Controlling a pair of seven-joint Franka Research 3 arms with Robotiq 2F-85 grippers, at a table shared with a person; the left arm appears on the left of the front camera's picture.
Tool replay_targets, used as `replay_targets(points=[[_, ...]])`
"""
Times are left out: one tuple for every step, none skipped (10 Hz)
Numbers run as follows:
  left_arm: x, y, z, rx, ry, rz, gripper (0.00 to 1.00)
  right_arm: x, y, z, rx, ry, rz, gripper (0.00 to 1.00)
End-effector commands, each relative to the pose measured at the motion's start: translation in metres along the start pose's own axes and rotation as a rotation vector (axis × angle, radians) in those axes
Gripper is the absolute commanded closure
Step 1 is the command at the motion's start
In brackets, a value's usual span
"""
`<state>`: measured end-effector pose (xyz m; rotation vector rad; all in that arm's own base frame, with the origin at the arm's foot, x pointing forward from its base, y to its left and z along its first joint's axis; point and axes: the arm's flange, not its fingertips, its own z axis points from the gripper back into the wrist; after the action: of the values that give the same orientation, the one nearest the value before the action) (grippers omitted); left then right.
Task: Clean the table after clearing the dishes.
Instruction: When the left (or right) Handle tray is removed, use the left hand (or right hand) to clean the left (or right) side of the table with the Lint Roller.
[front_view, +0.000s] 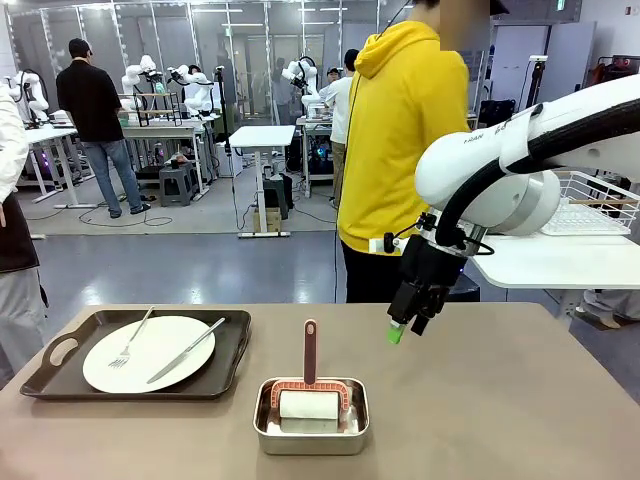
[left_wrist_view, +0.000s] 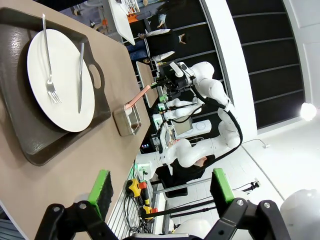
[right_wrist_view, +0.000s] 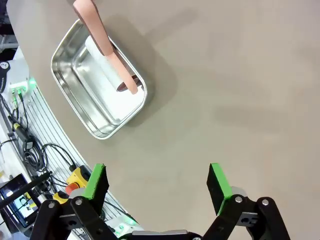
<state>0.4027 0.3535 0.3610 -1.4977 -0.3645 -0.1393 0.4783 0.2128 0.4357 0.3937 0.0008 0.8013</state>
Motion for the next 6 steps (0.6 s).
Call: replay_targets(points=[[-0.004, -0.002, 0.000, 0.007, 0.002, -0.002, 0.00, 0.005, -0.003, -0.008, 0.014, 0.013, -0.007, 0.00], [-0.004, -0.002, 0.000, 0.007, 0.002, -0.002, 0.00, 0.005, -0.003, -0.008, 0.014, 0.013, -0.007, 0.00], [-0.004, -0.002, 0.000, 0.007, 0.002, -0.002, 0.00, 0.005, -0.003, -0.008, 0.014, 0.013, -0.007, 0.00], [-0.004, -0.002, 0.000, 0.007, 0.002, -0.002, 0.00, 0.005, -0.003, -0.008, 0.014, 0.013, -0.007, 0.00], [-0.004, -0.002, 0.000, 0.007, 0.002, -0.002, 0.00, 0.001, -0.005, -0.009, 0.011, 0.013, -0.007, 0.00], [-0.004, -0.002, 0.000, 0.007, 0.002, -0.002, 0.00, 0.025, 0.004, -0.011, -0.085, 0.096, 0.115, 0.00]])
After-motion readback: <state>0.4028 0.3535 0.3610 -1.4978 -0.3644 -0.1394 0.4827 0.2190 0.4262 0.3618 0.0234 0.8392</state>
